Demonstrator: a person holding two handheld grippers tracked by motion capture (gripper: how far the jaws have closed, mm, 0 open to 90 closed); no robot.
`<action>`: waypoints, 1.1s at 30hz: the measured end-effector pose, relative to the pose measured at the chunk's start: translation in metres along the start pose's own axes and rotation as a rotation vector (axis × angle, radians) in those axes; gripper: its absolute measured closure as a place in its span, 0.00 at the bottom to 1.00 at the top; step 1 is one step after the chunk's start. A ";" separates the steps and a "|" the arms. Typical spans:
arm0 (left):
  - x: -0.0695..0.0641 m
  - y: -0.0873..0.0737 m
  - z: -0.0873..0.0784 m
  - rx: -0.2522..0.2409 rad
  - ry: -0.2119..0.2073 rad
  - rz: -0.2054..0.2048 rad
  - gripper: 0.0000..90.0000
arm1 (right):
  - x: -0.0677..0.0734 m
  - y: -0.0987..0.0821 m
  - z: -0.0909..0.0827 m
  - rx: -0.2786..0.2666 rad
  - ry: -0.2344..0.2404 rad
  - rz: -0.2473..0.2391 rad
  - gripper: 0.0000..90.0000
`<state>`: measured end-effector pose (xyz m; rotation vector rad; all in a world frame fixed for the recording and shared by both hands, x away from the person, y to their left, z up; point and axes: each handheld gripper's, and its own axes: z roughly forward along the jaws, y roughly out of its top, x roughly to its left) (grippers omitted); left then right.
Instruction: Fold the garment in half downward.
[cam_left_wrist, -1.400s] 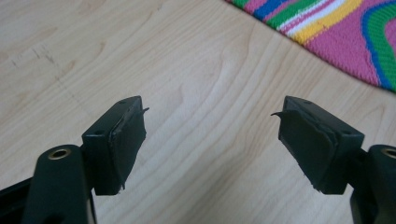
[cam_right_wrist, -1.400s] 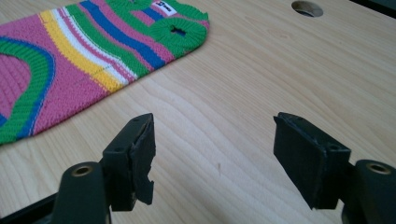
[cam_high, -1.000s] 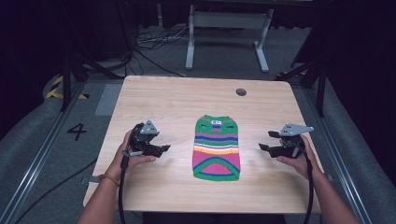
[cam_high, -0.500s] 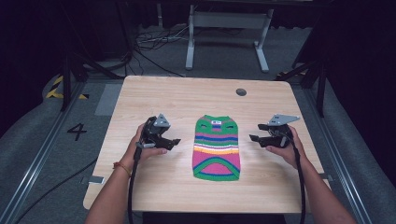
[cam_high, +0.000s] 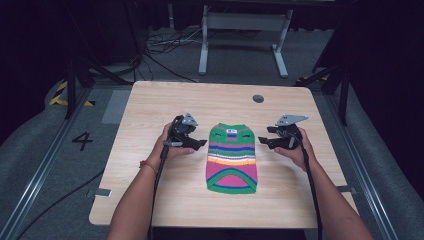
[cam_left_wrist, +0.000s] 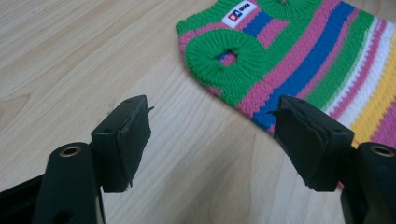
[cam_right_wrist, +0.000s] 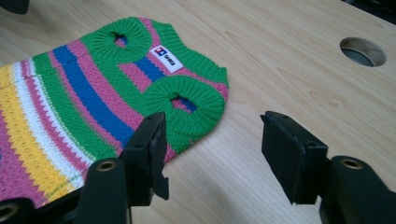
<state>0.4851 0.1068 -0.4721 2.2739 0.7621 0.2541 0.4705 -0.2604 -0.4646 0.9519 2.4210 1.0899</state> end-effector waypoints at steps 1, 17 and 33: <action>0.001 0.002 0.002 0.001 0.003 -0.002 0.31 | 0.000 0.002 0.002 0.003 -0.003 0.001 0.47; 0.015 0.026 0.039 -0.023 -0.011 -0.098 0.37 | -0.007 0.022 0.045 0.036 -0.006 0.031 0.57; 0.027 0.032 0.069 0.000 -0.008 -0.163 0.52 | -0.016 0.022 0.080 0.081 -0.037 0.089 0.64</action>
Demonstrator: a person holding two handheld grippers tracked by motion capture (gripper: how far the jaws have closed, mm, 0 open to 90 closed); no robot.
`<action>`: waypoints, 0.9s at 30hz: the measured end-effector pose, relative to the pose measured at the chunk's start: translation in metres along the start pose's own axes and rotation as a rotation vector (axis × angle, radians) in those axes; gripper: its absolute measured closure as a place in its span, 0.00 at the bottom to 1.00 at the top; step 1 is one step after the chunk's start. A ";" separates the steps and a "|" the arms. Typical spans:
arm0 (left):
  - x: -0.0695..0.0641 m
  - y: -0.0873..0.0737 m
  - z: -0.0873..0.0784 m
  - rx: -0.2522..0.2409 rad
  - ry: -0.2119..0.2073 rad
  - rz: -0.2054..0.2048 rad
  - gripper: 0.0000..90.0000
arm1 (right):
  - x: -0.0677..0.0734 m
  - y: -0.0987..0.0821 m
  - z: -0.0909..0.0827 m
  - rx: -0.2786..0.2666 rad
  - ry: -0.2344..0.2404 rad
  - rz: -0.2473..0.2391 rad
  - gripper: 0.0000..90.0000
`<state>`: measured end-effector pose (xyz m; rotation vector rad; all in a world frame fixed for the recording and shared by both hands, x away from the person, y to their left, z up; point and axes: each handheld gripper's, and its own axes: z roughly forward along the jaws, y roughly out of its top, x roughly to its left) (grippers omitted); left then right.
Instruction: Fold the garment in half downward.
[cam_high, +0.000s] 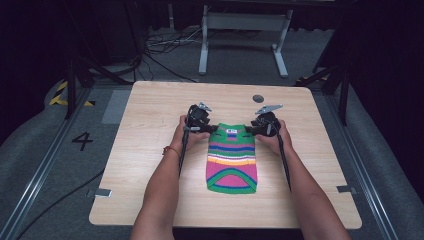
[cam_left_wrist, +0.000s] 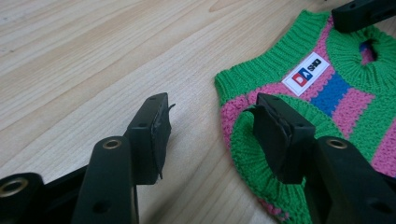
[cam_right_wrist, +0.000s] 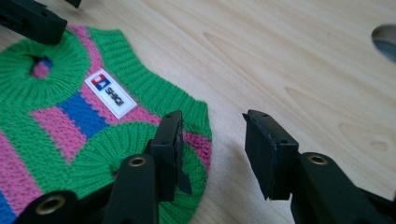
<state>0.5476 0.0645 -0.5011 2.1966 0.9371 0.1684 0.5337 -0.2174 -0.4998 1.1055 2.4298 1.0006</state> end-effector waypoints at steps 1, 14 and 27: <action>0.000 0.000 0.002 0.005 -0.003 -0.002 0.53 | -0.001 -0.001 0.001 -0.003 0.008 0.014 0.64; -0.008 0.000 0.005 0.021 -0.037 0.028 0.84 | 0.000 -0.003 0.002 0.011 0.073 0.031 0.87; -0.020 0.005 -0.008 0.003 0.024 0.097 0.94 | 0.007 0.006 -0.011 -0.041 0.079 -0.013 0.95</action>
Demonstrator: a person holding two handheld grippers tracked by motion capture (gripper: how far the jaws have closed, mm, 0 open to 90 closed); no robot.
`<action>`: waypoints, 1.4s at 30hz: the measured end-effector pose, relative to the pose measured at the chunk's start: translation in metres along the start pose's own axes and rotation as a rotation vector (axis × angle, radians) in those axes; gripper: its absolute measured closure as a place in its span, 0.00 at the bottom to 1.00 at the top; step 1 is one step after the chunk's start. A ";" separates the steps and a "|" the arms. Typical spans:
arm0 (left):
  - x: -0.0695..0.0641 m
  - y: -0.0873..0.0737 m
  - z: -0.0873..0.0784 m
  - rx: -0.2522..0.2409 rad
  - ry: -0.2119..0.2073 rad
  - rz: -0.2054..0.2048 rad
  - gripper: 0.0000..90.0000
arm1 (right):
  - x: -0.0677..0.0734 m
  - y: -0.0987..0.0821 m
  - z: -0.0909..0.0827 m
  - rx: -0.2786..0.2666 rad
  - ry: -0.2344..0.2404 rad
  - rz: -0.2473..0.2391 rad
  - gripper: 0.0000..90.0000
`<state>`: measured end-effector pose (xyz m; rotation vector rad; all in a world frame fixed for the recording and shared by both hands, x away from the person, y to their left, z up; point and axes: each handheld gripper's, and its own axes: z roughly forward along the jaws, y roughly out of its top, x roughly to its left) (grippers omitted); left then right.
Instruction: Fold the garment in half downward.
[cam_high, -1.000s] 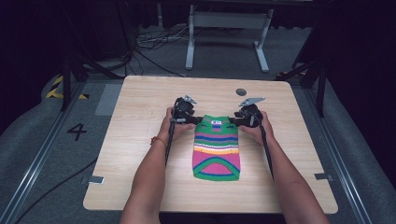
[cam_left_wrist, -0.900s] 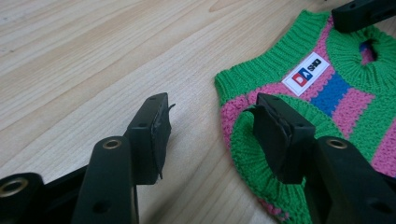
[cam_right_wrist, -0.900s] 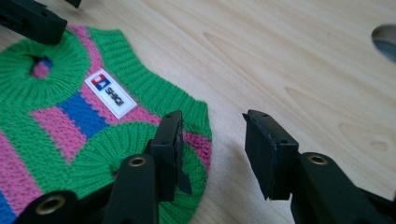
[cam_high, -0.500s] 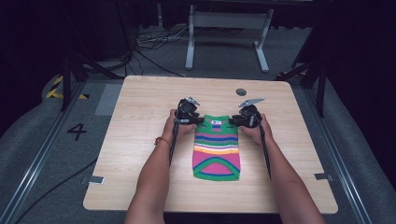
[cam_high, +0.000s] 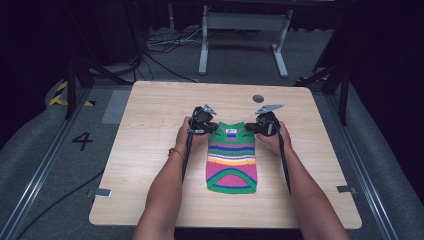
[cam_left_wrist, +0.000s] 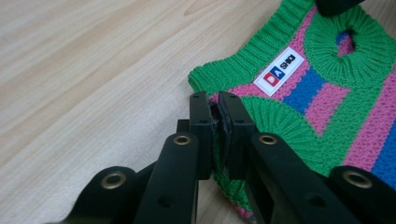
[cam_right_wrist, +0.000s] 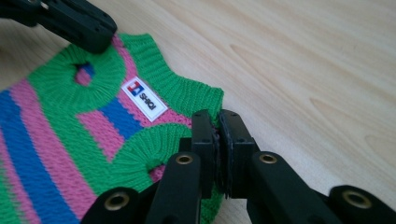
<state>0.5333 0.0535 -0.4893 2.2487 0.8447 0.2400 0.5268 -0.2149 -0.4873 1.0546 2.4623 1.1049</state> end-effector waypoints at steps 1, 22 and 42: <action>-0.001 0.001 -0.003 -0.007 0.003 0.007 0.94 | 0.001 0.001 -0.003 -0.007 -0.001 -0.009 0.95; -0.047 -0.002 -0.066 -0.104 -0.001 0.258 0.95 | 0.037 0.001 -0.058 -0.141 0.099 -0.147 0.95; -0.070 -0.022 -0.096 -0.137 -0.027 0.346 0.95 | 0.059 -0.006 -0.095 -0.176 0.147 -0.242 0.95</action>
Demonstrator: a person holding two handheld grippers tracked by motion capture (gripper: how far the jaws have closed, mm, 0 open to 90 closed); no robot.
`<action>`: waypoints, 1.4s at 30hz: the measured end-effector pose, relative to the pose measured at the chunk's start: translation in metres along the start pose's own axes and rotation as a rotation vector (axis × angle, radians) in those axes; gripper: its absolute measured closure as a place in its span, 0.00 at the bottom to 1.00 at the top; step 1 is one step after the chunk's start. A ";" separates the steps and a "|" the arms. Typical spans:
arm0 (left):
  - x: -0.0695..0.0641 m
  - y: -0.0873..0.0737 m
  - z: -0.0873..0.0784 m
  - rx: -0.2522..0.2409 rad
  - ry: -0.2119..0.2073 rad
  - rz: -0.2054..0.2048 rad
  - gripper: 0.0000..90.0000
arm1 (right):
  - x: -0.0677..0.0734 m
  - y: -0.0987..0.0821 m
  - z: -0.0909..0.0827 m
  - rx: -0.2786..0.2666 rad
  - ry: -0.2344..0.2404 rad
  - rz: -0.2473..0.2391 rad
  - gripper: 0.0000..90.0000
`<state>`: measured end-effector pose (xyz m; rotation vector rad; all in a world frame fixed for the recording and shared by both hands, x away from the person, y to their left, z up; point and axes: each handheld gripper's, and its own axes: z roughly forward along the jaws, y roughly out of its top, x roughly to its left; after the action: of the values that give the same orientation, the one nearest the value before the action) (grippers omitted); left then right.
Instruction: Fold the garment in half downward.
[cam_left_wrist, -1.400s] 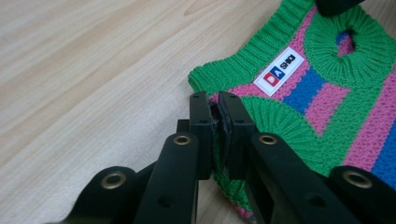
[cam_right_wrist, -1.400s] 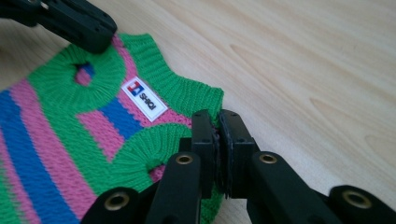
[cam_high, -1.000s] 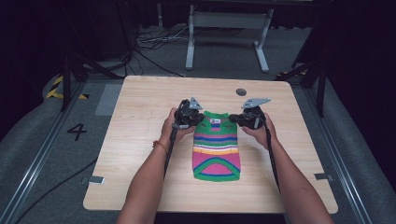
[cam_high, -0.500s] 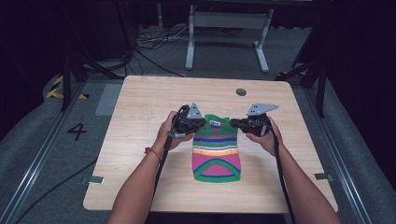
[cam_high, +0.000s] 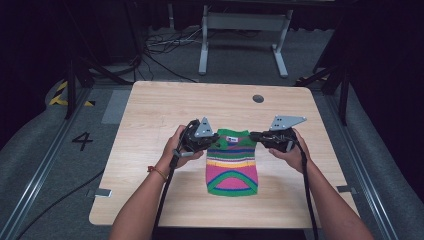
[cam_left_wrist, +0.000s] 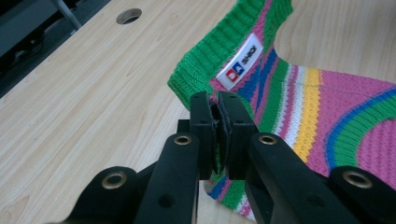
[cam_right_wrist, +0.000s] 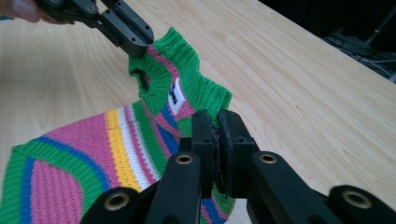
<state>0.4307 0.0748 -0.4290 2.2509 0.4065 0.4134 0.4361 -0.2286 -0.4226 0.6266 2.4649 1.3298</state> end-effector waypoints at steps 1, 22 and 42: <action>-0.002 0.000 -0.002 -0.005 -0.004 0.003 0.95 | 0.002 0.000 -0.002 0.000 0.005 -0.004 0.95; -0.040 -0.017 -0.011 0.032 -0.039 0.097 0.94 | 0.047 -0.021 -0.015 0.056 0.134 -0.099 0.95; -0.076 -0.036 -0.008 0.132 -0.104 0.182 0.94 | 0.075 -0.043 -0.012 0.139 0.217 -0.147 0.95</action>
<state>0.3535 0.0708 -0.4635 2.4365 0.1802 0.3693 0.3555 -0.2215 -0.4542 0.3369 2.7351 1.2353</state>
